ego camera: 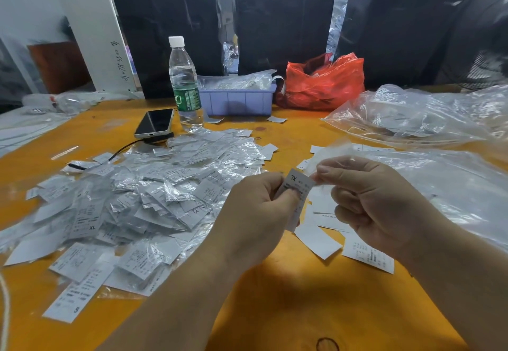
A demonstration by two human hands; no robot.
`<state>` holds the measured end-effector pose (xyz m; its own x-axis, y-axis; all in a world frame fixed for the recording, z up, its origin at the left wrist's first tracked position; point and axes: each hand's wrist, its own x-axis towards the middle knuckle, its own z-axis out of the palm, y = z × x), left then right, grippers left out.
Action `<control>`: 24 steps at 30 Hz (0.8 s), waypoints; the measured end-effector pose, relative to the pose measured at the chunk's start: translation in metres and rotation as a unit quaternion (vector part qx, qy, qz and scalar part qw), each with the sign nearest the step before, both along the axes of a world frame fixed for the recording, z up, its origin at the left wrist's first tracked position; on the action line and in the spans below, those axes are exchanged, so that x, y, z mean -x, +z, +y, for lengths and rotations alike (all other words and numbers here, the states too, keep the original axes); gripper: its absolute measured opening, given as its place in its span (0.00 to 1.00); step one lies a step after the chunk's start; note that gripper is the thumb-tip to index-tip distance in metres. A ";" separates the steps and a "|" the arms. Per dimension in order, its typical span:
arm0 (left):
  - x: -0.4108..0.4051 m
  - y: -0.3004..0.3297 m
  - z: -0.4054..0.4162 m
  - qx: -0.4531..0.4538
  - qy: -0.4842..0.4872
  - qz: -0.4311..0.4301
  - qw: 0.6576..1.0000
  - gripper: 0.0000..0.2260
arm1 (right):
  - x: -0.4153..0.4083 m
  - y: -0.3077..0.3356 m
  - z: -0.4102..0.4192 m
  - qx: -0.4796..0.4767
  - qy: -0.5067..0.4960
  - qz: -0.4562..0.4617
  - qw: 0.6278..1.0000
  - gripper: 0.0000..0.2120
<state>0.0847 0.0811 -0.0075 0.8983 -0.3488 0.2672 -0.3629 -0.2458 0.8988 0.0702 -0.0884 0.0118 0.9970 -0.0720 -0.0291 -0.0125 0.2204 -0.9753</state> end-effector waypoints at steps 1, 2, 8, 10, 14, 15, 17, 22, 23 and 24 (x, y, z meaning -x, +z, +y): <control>0.000 0.000 0.000 0.002 0.006 0.001 1.000 0.13 | 0.000 0.000 0.001 0.004 0.003 0.000 1.000 0.11; -0.001 0.000 0.000 0.005 0.007 0.005 1.000 0.11 | 0.001 0.000 0.001 0.009 0.006 0.000 1.000 0.11; -0.004 -0.002 0.003 0.021 0.004 0.035 0.999 0.10 | 0.001 -0.003 0.002 0.030 0.025 0.010 0.999 0.09; -0.004 -0.003 0.003 0.019 -0.004 0.047 0.999 0.10 | 0.001 -0.004 0.002 0.034 0.029 0.008 0.999 0.07; -0.001 -0.001 -0.001 0.011 -0.040 0.069 0.997 0.11 | 0.001 -0.006 0.002 0.040 0.031 -0.001 0.999 0.04; 0.000 0.000 -0.001 0.006 -0.047 0.072 0.996 0.13 | 0.001 -0.006 0.002 0.038 0.031 -0.002 0.999 0.04; 0.002 0.002 -0.003 -0.013 -0.057 0.072 0.996 0.16 | 0.001 -0.006 0.002 0.040 0.033 -0.005 0.999 0.06; 0.003 0.004 -0.003 -0.026 -0.048 0.069 0.996 0.18 | 0.004 -0.003 0.002 0.075 0.057 -0.013 0.995 0.04; 0.004 0.005 -0.002 -0.026 -0.045 0.069 0.996 0.19 | 0.004 -0.002 0.001 0.087 0.062 -0.015 0.994 0.05; 0.003 0.005 -0.001 -0.023 -0.043 0.069 0.996 0.19 | 0.004 -0.001 0.001 0.098 0.067 -0.019 0.993 0.05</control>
